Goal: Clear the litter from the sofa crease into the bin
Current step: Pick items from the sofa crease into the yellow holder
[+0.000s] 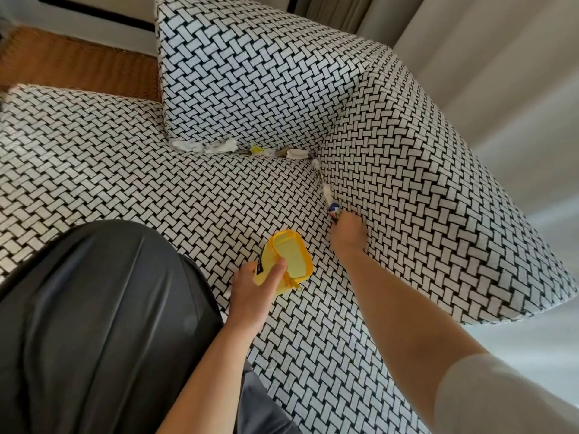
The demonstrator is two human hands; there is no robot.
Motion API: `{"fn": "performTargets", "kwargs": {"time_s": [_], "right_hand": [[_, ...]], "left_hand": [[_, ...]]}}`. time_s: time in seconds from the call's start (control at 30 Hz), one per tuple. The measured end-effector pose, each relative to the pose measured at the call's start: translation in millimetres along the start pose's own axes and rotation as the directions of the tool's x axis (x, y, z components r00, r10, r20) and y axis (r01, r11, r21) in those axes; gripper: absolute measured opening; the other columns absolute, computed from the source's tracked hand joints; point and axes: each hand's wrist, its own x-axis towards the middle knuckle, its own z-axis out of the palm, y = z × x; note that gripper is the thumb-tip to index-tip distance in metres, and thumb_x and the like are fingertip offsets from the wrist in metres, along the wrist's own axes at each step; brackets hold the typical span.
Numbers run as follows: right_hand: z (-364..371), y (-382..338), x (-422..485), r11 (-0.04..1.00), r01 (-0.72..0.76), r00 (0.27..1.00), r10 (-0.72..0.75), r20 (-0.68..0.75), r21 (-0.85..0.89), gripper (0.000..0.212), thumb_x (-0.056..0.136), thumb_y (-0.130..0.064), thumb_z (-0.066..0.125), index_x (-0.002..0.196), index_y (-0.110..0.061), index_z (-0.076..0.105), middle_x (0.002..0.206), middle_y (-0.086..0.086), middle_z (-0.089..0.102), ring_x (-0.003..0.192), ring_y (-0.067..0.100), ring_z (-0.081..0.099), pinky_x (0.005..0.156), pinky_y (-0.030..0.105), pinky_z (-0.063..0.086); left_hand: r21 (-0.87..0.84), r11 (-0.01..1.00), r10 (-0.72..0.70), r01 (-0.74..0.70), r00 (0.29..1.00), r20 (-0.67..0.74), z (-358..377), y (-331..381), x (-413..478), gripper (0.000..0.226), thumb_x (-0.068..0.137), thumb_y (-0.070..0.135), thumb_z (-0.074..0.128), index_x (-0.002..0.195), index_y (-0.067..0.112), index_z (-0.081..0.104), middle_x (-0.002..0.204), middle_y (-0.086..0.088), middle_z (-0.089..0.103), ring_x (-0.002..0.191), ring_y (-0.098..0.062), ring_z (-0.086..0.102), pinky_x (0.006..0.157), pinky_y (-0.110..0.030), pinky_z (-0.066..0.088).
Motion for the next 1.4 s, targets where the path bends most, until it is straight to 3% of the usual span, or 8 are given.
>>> {"fn": "performTargets", "kwargs": {"time_s": [0.17,0.33,0.6,0.73,0.9,1.0,1.17,1.4], "right_hand": [[-11,5,-21,0.958,0.021,0.999,-0.011,-0.036,0.285,0.02,0.096,-0.016,0.044,0.097,-0.004,0.059,0.086,0.007,0.061,0.067,0.017,0.052,0.059,0.029,0.048],[-37,2,-68,0.739,-0.018,0.998,-0.032,0.062,0.674,0.017,0.097,-0.015,0.04,0.087,-0.01,0.054,0.068,-0.004,0.051,0.049,0.007,0.035,0.043,0.016,0.032],[-53,-3,-142,0.72,0.361,0.907,-0.418,-0.045,0.592,0.016,0.091,-0.019,0.055,0.079,-0.011,0.061,0.055,-0.011,0.046,0.041,0.002,0.034,0.04,0.014,0.029],[-41,7,-131,0.644,0.168,0.979,-0.199,-0.048,0.747,0.007,0.092,-0.017,0.053,0.092,-0.02,0.059,0.058,-0.009,0.05,0.041,0.002,0.034,0.039,0.014,0.029],[-11,36,-90,0.766,-0.173,0.985,0.138,0.103,0.619,0.018,0.093,-0.019,0.052,0.11,-0.016,0.058,0.071,-0.005,0.057,0.051,0.006,0.045,0.043,0.015,0.034],[-2,37,-61,0.89,-0.154,0.986,0.109,0.128,0.428,0.022,0.092,-0.02,0.052,0.114,-0.015,0.055,0.092,0.005,0.065,0.063,0.013,0.055,0.048,0.021,0.041],[-2,29,-36,0.971,-0.134,0.987,0.113,0.112,0.199,0.019,0.093,-0.018,0.05,0.103,-0.006,0.061,0.092,0.011,0.065,0.079,0.024,0.062,0.061,0.03,0.049],[-5,25,-28,0.97,-0.18,0.97,0.147,0.191,0.163,0.019,0.094,-0.014,0.047,0.103,-0.002,0.058,0.084,0.007,0.051,0.072,0.021,0.053,0.053,0.026,0.039]], "left_hand": [[0.004,1.0,-0.009,0.009,1.0,-0.013,1,5,-1,0.11,0.044,0.091,0.047,0.127,0.019,0.042,0.131,-0.006,0.043,0.118,-0.026,0.046,0.097,-0.051,0.044],[0.027,1.0,-0.012,0.013,1.0,-0.024,1,9,-6,0.103,0.05,0.084,0.046,0.129,0.018,0.041,0.13,-0.006,0.039,0.117,-0.026,0.046,0.096,-0.05,0.046],[0.02,1.0,0.014,-0.014,1.0,0.009,0,8,-11,0.118,0.045,0.094,0.044,0.137,0.021,0.034,0.14,-0.007,0.038,0.125,-0.027,0.043,0.099,-0.051,0.043],[0.021,1.0,0.014,-0.014,1.0,0.013,0,8,-12,0.124,0.04,0.096,0.044,0.138,0.02,0.035,0.141,-0.008,0.037,0.126,-0.028,0.043,0.1,-0.052,0.042],[0.061,0.998,0.029,-0.029,1.0,0.01,0,10,-14,0.127,0.036,0.098,0.038,0.134,0.017,0.038,0.135,-0.01,0.042,0.119,-0.028,0.046,0.096,-0.05,0.047],[0.075,0.997,0.03,-0.029,1.0,-0.007,0,10,-13,0.117,0.044,0.094,0.04,0.133,0.017,0.04,0.133,-0.011,0.042,0.116,-0.028,0.048,0.094,-0.049,0.049],[0.063,0.998,0.001,0.0,1.0,-0.02,1,8,-9,0.111,0.047,0.089,0.044,0.133,0.019,0.038,0.135,-0.008,0.039,0.118,-0.027,0.046,0.094,-0.05,0.048],[0.062,0.998,-0.004,0.006,0.999,-0.035,2,8,-7,0.109,0.047,0.087,0.044,0.132,0.019,0.038,0.134,-0.007,0.037,0.119,-0.027,0.044,0.094,-0.052,0.047]]}}
